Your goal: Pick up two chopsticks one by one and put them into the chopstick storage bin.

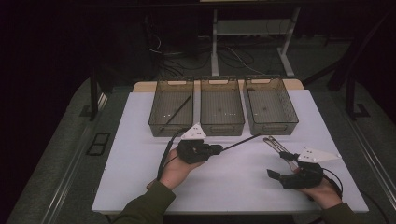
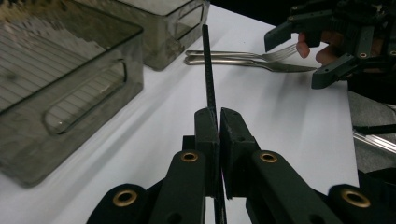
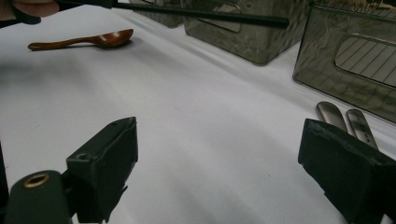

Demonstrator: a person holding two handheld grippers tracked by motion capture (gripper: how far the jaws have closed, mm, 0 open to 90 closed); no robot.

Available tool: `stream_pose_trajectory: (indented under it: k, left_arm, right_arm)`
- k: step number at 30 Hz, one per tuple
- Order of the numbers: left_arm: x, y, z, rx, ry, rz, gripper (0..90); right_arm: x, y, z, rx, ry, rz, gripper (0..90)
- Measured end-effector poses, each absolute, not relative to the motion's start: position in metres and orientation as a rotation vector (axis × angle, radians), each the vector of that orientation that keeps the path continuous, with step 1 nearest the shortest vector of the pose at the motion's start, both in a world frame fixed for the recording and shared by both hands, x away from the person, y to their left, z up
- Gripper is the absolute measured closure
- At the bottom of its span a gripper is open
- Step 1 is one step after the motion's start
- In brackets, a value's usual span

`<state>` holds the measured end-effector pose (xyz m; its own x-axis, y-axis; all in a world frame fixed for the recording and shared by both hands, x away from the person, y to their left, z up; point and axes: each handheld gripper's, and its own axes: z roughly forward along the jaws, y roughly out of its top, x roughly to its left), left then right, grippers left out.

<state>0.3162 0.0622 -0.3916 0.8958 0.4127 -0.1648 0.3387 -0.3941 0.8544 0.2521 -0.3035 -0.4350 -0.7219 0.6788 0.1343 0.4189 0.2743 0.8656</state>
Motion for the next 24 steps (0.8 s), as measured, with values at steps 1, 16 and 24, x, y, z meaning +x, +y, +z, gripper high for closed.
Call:
stream_pose_trajectory:
  k: [1,16,24]
  left_arm:
    - [0.317,0.064,-0.390,2.011,0.547,0.091,85.6]
    - [0.328,0.106,-0.367,1.909,0.635,0.185,85.6]
    - [0.343,0.143,-0.358,1.869,0.737,0.266,85.6]
  right_arm:
    - [0.252,-0.304,-0.435,1.011,2.285,1.426,11.1]
    - [0.252,-0.304,-0.435,1.015,2.280,1.424,11.1]
    - [0.252,-0.304,-0.435,1.017,2.284,1.422,11.1]
